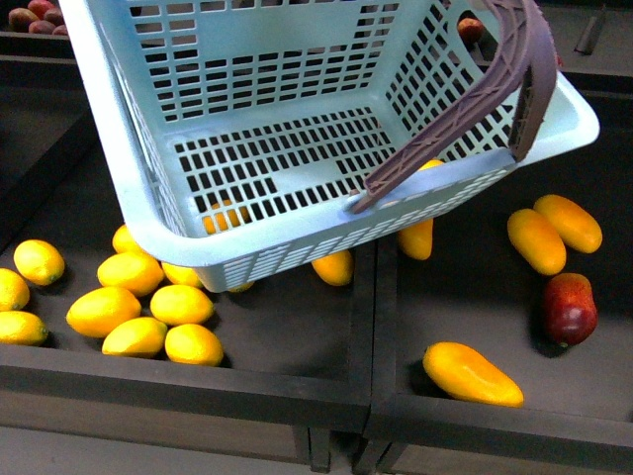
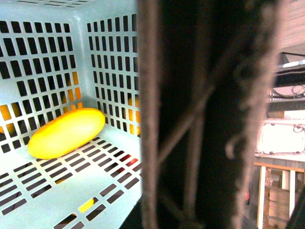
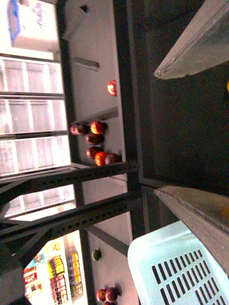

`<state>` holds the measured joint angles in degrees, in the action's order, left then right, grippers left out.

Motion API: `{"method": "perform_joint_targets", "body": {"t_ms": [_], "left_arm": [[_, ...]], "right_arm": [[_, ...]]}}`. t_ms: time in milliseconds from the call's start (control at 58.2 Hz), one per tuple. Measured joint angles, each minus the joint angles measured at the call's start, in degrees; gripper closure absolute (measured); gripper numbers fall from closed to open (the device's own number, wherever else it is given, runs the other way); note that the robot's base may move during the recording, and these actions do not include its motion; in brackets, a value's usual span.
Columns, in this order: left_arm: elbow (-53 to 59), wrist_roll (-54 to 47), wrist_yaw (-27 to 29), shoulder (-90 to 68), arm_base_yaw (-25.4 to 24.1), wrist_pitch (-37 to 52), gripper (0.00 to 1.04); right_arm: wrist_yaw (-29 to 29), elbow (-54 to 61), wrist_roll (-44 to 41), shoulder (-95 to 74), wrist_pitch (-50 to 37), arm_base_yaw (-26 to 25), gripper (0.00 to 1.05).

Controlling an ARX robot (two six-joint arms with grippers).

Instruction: Pick mango and avocado into basket

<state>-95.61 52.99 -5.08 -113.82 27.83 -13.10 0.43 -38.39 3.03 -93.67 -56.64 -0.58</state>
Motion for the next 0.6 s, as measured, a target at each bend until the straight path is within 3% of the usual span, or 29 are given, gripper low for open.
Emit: {"method": "perform_joint_targets", "body": {"t_ms": [103, 275, 602], "left_arm": [[0.0, 0.11, -1.01, 0.0, 0.52, 0.0, 1.0], [0.0, 0.52, -0.42, 0.0, 0.2, 0.0, 1.0], [0.0, 0.02, -0.07, 0.0, 0.15, 0.0, 1.0]], "right_arm": [[-0.22, 8.41, -1.97, 4.42, -1.84, 0.55, 0.76], [-0.24, 16.39, -2.75, 11.19, -3.02, 0.59, 1.04], [-0.24, 27.63, -2.8, 23.93, -1.68, 0.57, 1.02]]}}
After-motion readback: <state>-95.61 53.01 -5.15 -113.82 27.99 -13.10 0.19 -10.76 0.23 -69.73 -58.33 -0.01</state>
